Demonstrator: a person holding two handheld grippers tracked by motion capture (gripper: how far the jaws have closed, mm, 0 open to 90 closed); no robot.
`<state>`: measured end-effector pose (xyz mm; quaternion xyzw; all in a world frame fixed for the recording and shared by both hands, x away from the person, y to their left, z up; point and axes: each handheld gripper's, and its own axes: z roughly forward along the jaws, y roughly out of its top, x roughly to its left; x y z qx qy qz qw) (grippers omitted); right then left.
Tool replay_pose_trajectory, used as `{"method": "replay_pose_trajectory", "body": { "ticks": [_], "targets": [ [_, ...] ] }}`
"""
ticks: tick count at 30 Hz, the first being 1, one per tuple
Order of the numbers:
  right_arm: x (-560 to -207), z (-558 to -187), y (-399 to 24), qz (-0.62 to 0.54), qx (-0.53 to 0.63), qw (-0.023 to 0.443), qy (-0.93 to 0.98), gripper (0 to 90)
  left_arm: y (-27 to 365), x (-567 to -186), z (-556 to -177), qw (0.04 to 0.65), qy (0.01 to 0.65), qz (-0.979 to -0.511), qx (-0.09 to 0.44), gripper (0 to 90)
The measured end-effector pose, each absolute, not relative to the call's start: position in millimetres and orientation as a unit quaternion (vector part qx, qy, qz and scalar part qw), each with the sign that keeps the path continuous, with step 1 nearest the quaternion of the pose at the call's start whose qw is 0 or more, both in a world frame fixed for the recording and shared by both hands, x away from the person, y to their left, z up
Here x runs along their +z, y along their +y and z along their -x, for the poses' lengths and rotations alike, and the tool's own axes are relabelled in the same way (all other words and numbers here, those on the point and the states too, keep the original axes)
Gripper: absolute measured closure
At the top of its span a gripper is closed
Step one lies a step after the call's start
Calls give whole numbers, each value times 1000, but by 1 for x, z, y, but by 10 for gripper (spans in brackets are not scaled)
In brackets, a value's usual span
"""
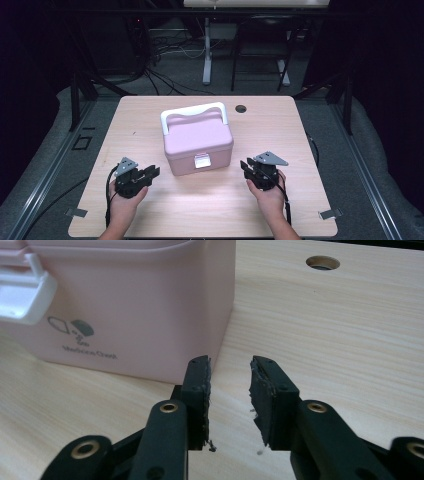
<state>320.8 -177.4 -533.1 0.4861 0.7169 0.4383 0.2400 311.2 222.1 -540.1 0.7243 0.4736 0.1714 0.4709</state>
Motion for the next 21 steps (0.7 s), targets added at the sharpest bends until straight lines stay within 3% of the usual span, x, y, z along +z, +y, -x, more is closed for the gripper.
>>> {"method": "replay_pose_trajectory", "body": {
  "ticks": [5, 11, 21],
  "targets": [
    [-534, -332, -172, -480, 431, 241, 725, 795, 214, -540, -319, 465, 470, -728, 179, 807],
    [-531, -345, -166, -475, 425, 255, 727, 812, 211, -544, -329, 466, 477, -724, 177, 893],
    [-534, -364, -156, -475, 431, 244, 728, 827, 206, -547, -342, 468, 485, -718, 173, 899]
  ]
}}
